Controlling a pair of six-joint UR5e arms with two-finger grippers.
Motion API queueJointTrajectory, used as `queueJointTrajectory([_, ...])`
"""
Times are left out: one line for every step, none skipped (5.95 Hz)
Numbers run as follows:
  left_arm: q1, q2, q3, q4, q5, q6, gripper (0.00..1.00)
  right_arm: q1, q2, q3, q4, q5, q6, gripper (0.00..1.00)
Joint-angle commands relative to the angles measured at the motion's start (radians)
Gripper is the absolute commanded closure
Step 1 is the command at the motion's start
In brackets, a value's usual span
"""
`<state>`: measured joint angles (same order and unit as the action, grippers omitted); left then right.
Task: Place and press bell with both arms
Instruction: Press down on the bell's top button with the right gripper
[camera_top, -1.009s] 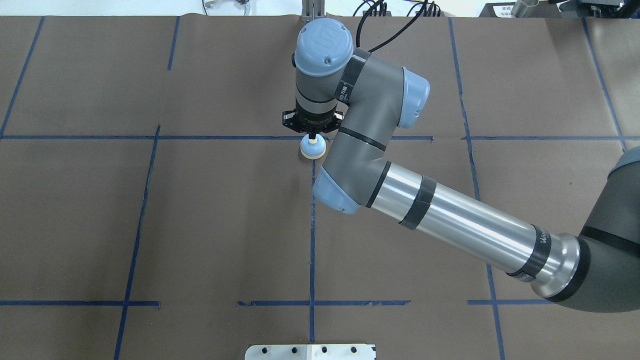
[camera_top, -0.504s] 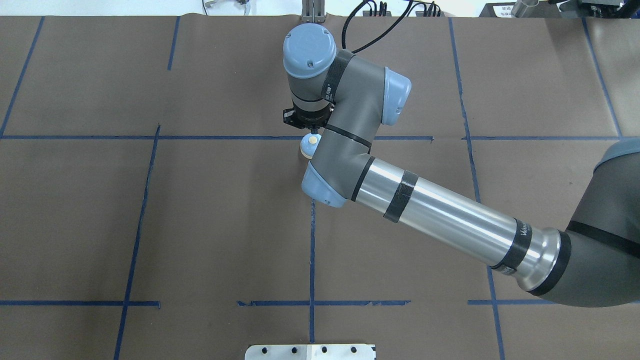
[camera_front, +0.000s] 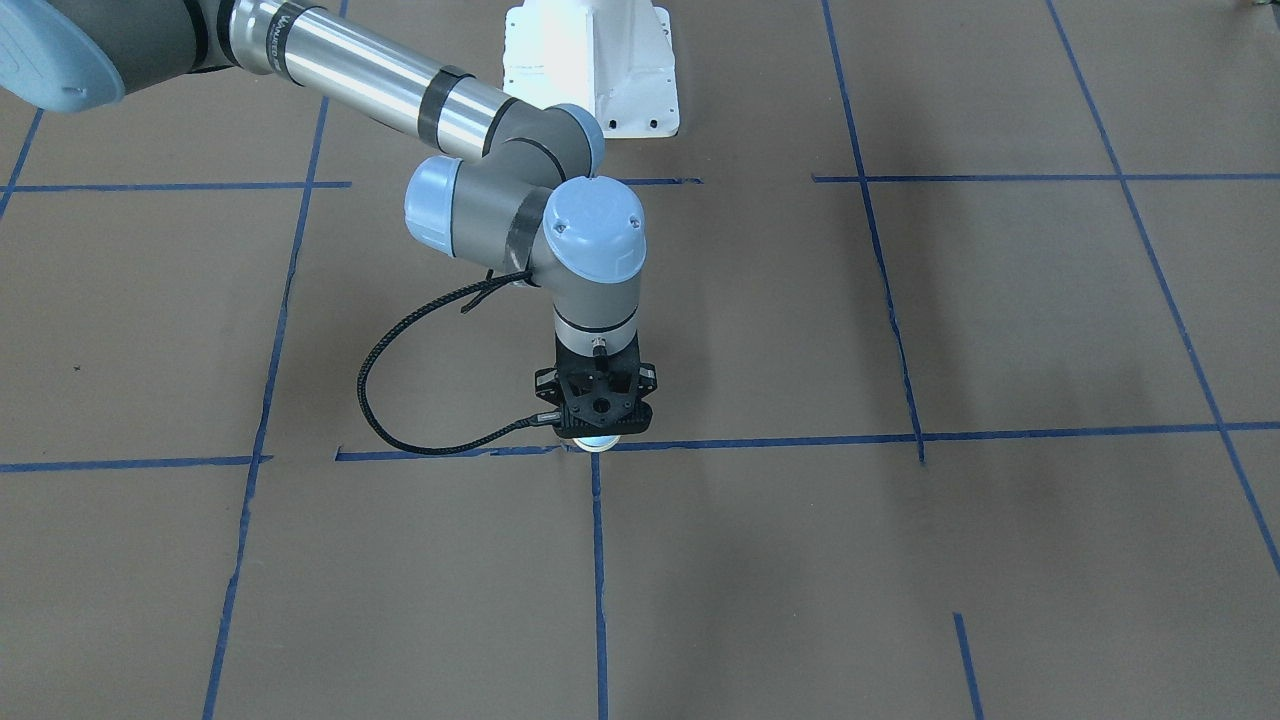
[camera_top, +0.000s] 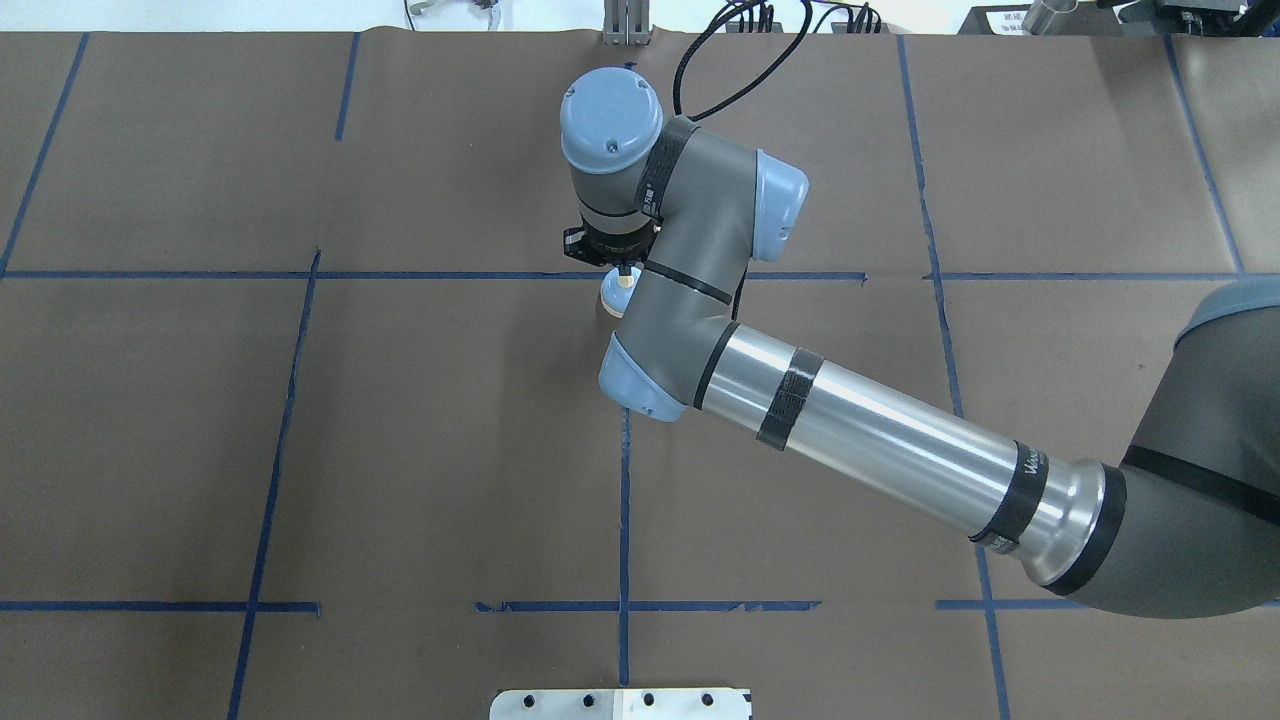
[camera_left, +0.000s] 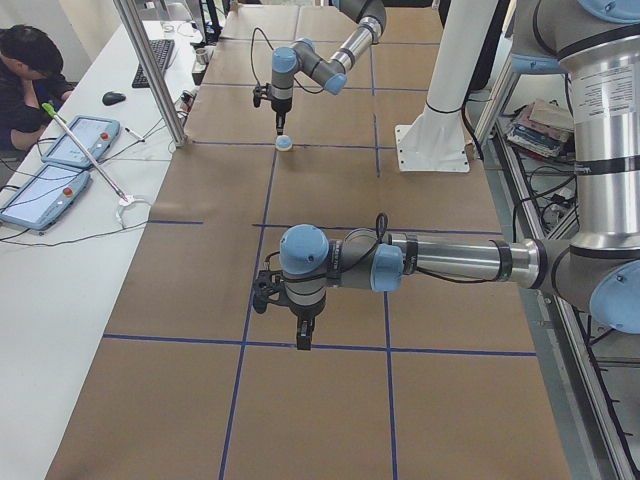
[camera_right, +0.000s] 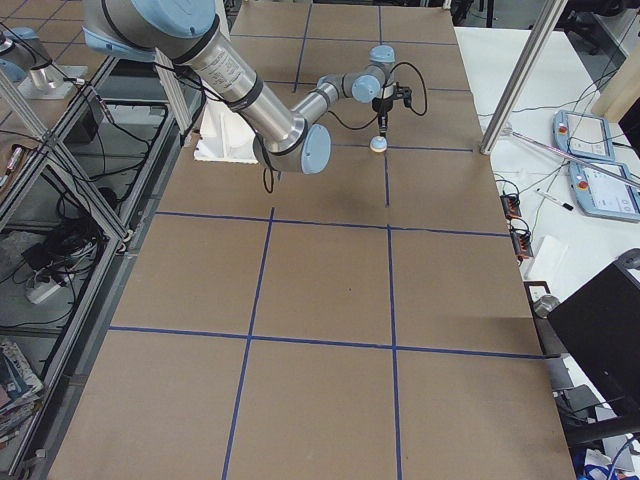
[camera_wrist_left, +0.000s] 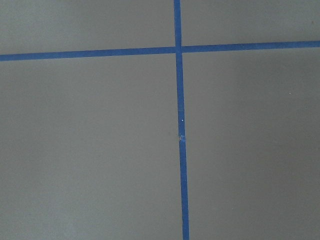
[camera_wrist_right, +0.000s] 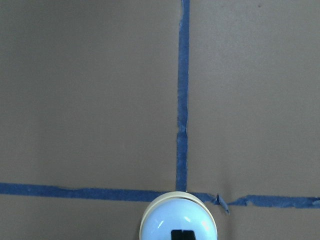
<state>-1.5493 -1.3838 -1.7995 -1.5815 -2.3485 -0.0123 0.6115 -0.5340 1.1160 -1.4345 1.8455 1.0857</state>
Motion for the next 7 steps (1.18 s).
queueJointTrajectory([0.0, 0.0, 0.0, 0.0, 0.0, 0.0, 0.0, -0.015, -0.003, -0.005, 0.0, -0.006, 0.002, 0.98])
queueJointTrajectory([0.0, 0.0, 0.002, 0.0, 0.0, 0.0, 0.0, -0.018, -0.006, -0.007, 0.0, -0.011, 0.002, 0.98])
queueJointTrajectory([0.0, 0.0, 0.002, 0.0, 0.0, 0.0, 0.0, -0.018, -0.004, -0.005, 0.0, -0.011, 0.003, 0.98])
queueJointTrajectory([0.0, 0.0, 0.002, 0.0, 0.0, 0.0, 0.0, -0.018, 0.0, -0.004, 0.002, -0.011, 0.0, 0.97])
queueJointTrajectory([0.0, 0.0, 0.002, 0.0, 0.0, 0.0, 0.0, 0.0, 0.014, 0.016, 0.002, 0.001, -0.003, 0.97])
queueJointTrajectory([0.0, 0.0, 0.002, 0.002, 0.0, -0.002, 0.0, 0.022, 0.014, 0.042, -0.001, 0.033, -0.003, 0.97])
queueJointTrajectory([0.0, 0.0, 0.003, 0.0, 0.0, -0.002, 0.0, 0.06, 0.012, 0.05, -0.003, 0.093, -0.006, 0.96])
